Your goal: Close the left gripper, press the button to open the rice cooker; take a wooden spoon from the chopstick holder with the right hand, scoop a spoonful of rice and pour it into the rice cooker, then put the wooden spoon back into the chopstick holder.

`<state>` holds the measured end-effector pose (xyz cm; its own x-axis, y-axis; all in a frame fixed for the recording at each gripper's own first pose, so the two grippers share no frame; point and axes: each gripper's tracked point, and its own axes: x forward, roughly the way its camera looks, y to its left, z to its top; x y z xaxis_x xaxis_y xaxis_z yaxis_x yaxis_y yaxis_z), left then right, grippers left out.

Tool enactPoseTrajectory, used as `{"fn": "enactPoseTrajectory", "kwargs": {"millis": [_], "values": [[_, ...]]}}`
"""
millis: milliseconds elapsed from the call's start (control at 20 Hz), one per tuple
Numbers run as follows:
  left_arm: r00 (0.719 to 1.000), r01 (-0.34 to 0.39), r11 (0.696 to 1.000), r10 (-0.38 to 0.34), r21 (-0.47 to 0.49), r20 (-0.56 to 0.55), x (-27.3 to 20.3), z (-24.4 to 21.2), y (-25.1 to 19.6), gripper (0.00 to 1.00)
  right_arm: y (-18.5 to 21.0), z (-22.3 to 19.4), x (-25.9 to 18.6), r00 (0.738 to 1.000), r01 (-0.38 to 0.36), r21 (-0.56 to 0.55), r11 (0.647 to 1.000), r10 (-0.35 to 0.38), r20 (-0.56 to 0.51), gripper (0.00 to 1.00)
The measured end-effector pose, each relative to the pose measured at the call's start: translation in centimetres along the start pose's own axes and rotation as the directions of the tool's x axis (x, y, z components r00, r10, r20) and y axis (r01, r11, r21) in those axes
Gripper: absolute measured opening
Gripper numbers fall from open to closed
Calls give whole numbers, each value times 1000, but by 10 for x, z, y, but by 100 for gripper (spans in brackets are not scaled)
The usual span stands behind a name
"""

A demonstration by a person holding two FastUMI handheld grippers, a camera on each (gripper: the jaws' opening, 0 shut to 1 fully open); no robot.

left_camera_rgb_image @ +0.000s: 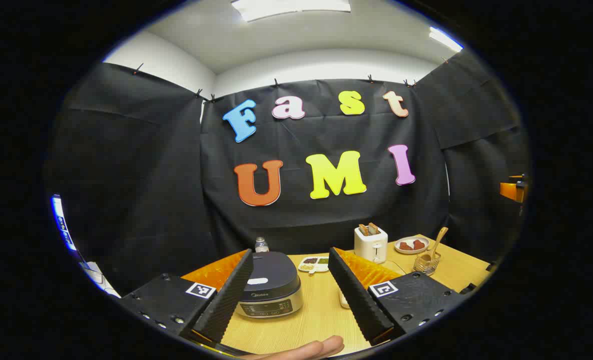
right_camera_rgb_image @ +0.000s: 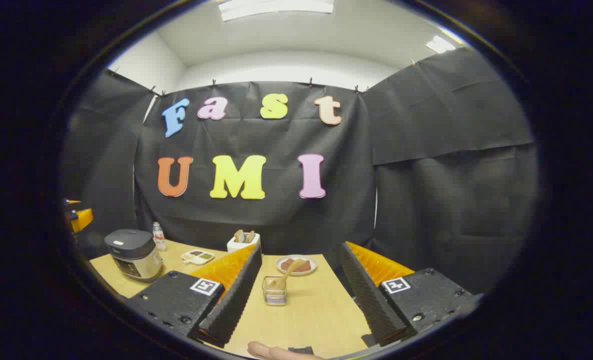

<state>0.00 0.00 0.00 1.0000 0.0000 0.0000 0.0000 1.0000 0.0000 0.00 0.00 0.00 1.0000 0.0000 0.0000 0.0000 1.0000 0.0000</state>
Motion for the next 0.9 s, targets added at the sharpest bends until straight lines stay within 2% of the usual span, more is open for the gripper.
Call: {"fn": "enactPoseTrajectory", "kwargs": {"millis": [150,200,500,550,600,650,700,900], "values": [[1000,17,1000,-17,8,-5,-6,-1,-7,96,-5,-3,0,1000,6,7,1000,-6,1,100],[1000,28,1000,-28,10,-4,-8,-2,-10,96,-8,-4,0,1000,9,5,1000,-9,-1,96],[995,99,994,-100,-51,-27,-7,-7,-25,96,-11,-12,-1,1000,7,28,1000,-6,-15,100],[994,101,993,-102,-54,-26,-6,-7,-25,96,-12,-12,-2,1000,8,26,1000,-8,-15,96],[995,101,994,-102,-49,-20,-8,-7,-25,96,-13,-13,-2,1000,8,24,1000,-7,-13,100],[994,103,994,-104,-42,-16,-7,-5,-25,96,-14,-12,-3,1000,9,22,1000,-9,-11,96],[994,104,994,-105,-39,-15,-8,-5,-25,96,-15,-10,-4,1000,13,19,1000,-12,-7,100],[995,93,994,-95,-63,-22,2,-8,-22,96,-8,-15,-7,1000,0,23,1000,1,-7,100]]}}
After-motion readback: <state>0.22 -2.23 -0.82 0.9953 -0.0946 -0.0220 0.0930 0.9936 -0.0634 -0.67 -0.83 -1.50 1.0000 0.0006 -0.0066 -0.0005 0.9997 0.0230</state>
